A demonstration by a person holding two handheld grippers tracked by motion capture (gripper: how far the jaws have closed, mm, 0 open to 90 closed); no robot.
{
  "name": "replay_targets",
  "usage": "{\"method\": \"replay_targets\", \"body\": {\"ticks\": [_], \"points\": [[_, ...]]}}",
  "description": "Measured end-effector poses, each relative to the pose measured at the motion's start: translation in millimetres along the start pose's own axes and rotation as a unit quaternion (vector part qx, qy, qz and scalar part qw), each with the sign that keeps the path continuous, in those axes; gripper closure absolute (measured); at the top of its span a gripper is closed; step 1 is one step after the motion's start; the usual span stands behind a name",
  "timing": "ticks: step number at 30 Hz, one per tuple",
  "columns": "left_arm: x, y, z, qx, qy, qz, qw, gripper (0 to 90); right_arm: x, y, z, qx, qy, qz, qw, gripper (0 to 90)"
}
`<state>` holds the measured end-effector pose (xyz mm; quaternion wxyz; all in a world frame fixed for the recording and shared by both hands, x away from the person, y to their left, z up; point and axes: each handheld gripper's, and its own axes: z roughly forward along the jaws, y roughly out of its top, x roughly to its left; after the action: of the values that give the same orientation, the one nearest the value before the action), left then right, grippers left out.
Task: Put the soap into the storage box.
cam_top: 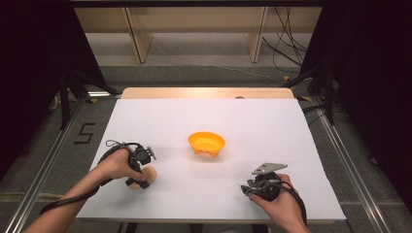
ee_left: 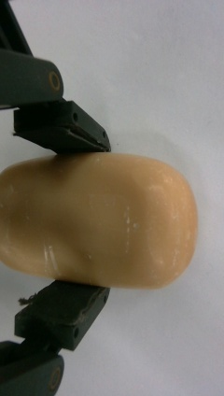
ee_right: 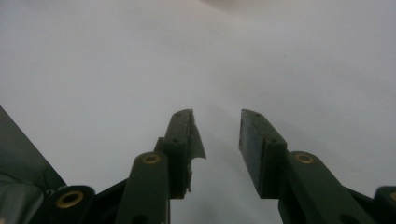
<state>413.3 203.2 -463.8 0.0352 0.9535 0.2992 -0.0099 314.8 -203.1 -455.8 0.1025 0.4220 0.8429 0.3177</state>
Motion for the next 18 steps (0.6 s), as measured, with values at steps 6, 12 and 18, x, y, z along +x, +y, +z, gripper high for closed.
{"method": "replay_targets", "body": {"ticks": [6, 12, 18], "points": [[-0.7, 1.3, -0.5, 0.009, 0.007, -0.003, 0.9999, 32.1, 2.6, 0.2, -1.0, 0.009, 0.003, 0.018, 0.9998, 64.9], [-1.3, -0.9, -1.1, 0.008, 0.015, -0.002, 0.9999, 32.3, 2.3, 0.1, -0.8, 0.009, 0.004, 0.019, 0.9998, 64.5], [-1.2, -4.8, -3.1, -0.011, 0.016, 0.005, 0.9998, 32.4, 0.9, -0.1, 0.2, 0.002, 0.001, 0.011, 0.9999, 64.1]]}}
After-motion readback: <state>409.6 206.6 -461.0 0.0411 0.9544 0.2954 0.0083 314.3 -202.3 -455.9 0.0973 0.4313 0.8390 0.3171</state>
